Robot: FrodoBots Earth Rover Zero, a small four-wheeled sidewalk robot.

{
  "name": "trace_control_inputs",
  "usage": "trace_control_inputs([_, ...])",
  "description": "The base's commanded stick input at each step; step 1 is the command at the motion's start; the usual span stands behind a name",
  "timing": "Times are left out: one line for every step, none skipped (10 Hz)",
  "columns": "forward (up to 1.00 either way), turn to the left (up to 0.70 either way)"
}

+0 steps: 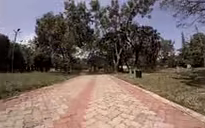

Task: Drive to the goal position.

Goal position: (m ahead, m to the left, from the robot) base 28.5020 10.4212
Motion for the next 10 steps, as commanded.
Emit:
trace_control_inputs([0.70, 0.00])
trace_control_inputs([0.70, 0.00])
trace_control_inputs([0.70, 0.00])
trace_control_inputs([0.70, 0.00])
trace_control_inputs([0.70, 0.00])
trace_control_inputs([0.70, 0.00])
trace_control_inputs([0.70, 0.00])
trace_control_inputs([0.70, 0.00])
trace_control_inputs([0.70, 0.00])
trace_control_inputs([0.70, 0.00])
